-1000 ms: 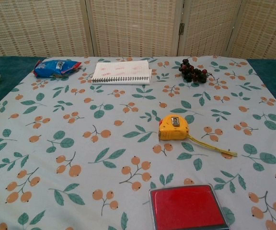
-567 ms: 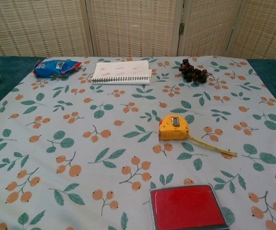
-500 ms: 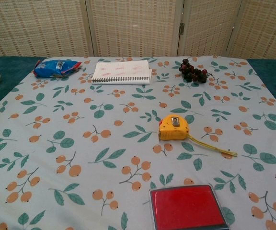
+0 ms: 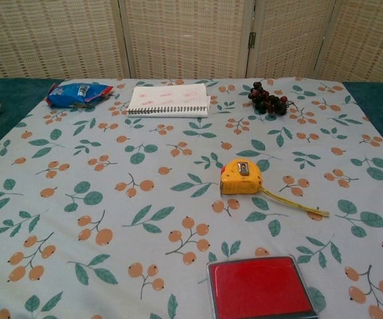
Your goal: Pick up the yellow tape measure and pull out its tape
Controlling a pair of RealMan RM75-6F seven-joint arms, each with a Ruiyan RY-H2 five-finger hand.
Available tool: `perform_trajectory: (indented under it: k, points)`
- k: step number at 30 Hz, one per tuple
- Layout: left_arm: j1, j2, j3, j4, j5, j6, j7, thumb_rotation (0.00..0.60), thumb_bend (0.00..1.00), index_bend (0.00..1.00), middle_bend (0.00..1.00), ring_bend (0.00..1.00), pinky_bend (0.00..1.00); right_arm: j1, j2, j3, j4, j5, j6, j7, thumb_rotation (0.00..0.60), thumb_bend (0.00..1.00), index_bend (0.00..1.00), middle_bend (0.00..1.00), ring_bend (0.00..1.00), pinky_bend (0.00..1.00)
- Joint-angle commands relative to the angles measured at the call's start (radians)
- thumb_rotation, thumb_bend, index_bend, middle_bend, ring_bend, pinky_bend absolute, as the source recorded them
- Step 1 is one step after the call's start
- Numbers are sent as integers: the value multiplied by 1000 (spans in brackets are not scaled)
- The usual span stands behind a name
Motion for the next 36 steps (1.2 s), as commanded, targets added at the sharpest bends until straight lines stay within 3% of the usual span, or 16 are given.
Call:
perform_trajectory:
  k: [1,5,14,25,36]
  points:
    - [2,1,1,-1,1,3,-2,600,272,194,58,77,0,84,-64,28,-8,77,-104,-86,600,357,96,155,177,44]
    - [4,2,4,-4,7,5,-4,600,272,194,58,78,0,155,-121,48,9,137,-191,-149,600,357,36,115,127,44]
    - [10,5,7,-7,15,12,-6,600,272,194,58,78,0,339,-266,85,82,336,-360,-323,600,358,33,110,118,44]
    - [12,8,8,-5,14,7,-13,600,272,194,58,78,0,481,-434,83,218,504,-373,-476,600,357,95,149,132,61]
    - [14,8,8,-7,15,9,-12,600,272,194,58,77,0,546,-494,77,281,572,-375,-502,600,357,141,187,155,71]
